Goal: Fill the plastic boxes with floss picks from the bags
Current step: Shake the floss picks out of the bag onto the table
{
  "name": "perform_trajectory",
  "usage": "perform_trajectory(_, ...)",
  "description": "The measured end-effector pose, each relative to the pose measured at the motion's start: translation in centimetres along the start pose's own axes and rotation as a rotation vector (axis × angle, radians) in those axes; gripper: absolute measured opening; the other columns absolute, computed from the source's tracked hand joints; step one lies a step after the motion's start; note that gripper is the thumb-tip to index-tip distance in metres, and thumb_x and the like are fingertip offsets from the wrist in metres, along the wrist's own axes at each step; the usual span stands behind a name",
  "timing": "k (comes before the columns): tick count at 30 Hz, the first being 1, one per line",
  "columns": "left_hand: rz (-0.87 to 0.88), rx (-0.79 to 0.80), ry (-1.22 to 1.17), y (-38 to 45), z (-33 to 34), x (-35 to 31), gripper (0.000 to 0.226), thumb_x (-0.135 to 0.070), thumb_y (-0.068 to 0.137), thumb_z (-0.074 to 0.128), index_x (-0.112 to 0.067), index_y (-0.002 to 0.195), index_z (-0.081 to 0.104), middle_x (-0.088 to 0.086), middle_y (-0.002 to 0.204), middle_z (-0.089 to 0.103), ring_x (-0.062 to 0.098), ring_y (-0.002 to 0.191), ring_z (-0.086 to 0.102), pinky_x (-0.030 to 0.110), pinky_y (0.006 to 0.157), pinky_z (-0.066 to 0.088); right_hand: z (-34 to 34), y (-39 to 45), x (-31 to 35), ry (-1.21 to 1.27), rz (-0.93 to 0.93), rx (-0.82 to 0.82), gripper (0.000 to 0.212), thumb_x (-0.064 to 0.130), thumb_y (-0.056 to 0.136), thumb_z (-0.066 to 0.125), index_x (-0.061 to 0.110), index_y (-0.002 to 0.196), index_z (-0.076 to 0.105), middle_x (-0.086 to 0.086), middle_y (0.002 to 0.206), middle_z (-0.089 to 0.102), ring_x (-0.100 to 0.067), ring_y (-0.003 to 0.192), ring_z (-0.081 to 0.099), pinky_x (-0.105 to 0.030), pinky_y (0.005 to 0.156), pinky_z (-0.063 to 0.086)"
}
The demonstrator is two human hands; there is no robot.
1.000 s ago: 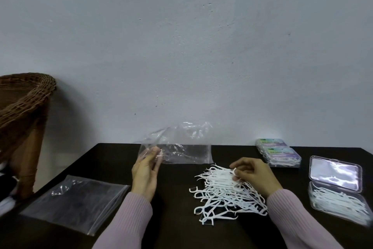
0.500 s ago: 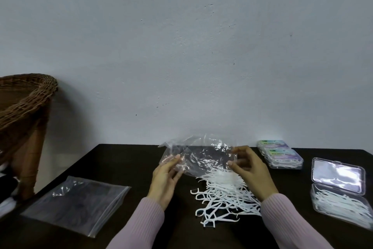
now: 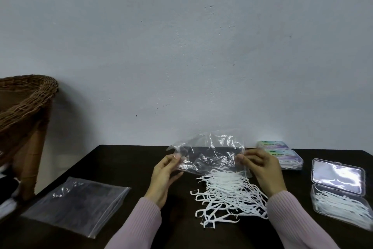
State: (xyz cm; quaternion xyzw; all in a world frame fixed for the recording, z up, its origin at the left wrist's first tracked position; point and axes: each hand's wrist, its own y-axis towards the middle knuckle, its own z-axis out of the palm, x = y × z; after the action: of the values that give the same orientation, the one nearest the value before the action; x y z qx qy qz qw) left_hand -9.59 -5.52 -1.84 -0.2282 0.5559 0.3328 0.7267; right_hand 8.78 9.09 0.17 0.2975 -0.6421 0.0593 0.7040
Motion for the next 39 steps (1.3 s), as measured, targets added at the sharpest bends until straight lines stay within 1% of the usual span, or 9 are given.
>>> perform_trajectory(6,0.126,-0.035,0.094,-0.1,-0.1,-0.3,0.006,-0.005,0.089,0.056,-0.007,0.089,0.062,0.004,0.088,0.073,0.01,0.085,0.068,0.014,0.065,0.052,-0.3,0.1,-0.3,-0.046,0.032,0.036,0.027,0.027,0.07,0.068,0.003,0.081,0.06,-0.015,0.093,0.063,-0.026,0.089,0.06,-0.032,0.083,0.048)
perform_trajectory(10,0.172,-0.024,0.063,-0.1,-0.4,-0.4,0.019,0.002,0.09,0.054,-0.013,0.099,0.046,0.006,0.089,0.072,0.015,0.083,0.069,0.022,0.062,0.054,-0.2,0.5,-0.4,0.096,0.081,0.033,0.015,0.013,0.084,0.061,0.001,0.093,0.06,-0.008,0.105,0.058,-0.021,0.1,0.055,-0.034,0.094,0.043)
perform_trajectory(15,0.246,0.121,0.22,-0.7,-0.6,-0.6,0.025,0.006,0.09,0.05,-0.015,0.104,0.052,0.004,0.11,0.066,0.008,0.089,0.067,0.023,0.067,0.055,-0.3,0.3,-0.1,0.192,0.188,0.115,0.008,0.001,0.088,0.051,0.009,0.089,0.053,-0.008,0.101,0.065,-0.021,0.087,0.061,-0.034,0.077,0.051)
perform_trajectory(20,0.26,0.175,0.37,-1.5,-2.0,-0.8,0.041,0.005,0.093,0.044,-0.025,0.105,0.07,-0.009,0.125,0.058,0.009,0.112,0.055,0.019,0.074,0.052,-0.1,-0.1,0.1,0.072,0.102,0.183,0.052,-0.015,0.085,0.047,0.027,0.115,0.041,-0.009,0.099,0.063,-0.019,0.083,0.064,-0.02,0.056,0.052)
perform_trajectory(28,0.235,0.292,0.448,-2.2,-4.4,-1.8,0.047,-0.011,0.079,0.072,-0.033,0.119,0.063,-0.017,0.141,0.039,0.01,0.115,0.054,0.024,0.083,0.052,0.8,-0.9,1.4,-0.129,-0.11,0.229,0.06,-0.015,0.087,0.039,0.039,0.114,0.042,-0.001,0.102,0.063,-0.025,0.073,0.067,-0.022,0.062,0.053)
perform_trajectory(31,0.082,0.373,0.45,-2.6,-5.6,-3.2,0.08,-0.016,0.062,0.084,-0.033,0.13,0.047,-0.008,0.137,0.043,0.026,0.093,0.067,0.028,0.079,0.055,1.0,-1.1,2.1,-0.181,-0.123,0.302,0.048,-0.011,0.089,0.038,0.031,0.102,0.058,0.002,0.112,0.06,-0.02,0.066,0.067,-0.02,0.058,0.053)
perform_trajectory(34,-0.018,0.436,0.551,-3.6,-6.6,-5.0,0.103,-0.019,0.051,0.089,-0.036,0.136,0.033,0.001,0.124,0.056,0.018,0.075,0.068,0.026,0.074,0.055,0.7,-1.0,2.0,-0.174,-0.078,0.321,0.045,-0.004,0.092,0.04,0.032,0.116,0.053,0.0,0.116,0.059,-0.024,0.061,0.068,-0.019,0.053,0.05)
perform_trajectory(37,0.031,0.363,0.511,-4.7,-7.6,-6.5,0.081,0.001,0.064,0.078,-0.027,0.131,0.043,0.007,0.117,0.06,0.019,0.076,0.067,0.029,0.073,0.056,1.2,-1.0,2.1,-0.214,-0.042,0.349,0.048,0.003,0.094,0.044,0.031,0.133,0.043,-0.009,0.13,0.052,-0.022,0.073,0.068,-0.019,0.061,0.051)
perform_trajectory(39,0.106,0.278,0.506,-5.0,-8.4,-7.0,0.057,0.01,0.072,0.069,-0.016,0.12,0.052,0.01,0.123,0.053,0.016,0.074,0.066,0.029,0.074,0.056,2.0,-1.3,2.3,-0.261,-0.038,0.377,0.051,0.007,0.093,0.048,0.032,0.137,0.039,-0.006,0.141,0.041,-0.018,0.097,0.06,-0.027,0.086,0.05)
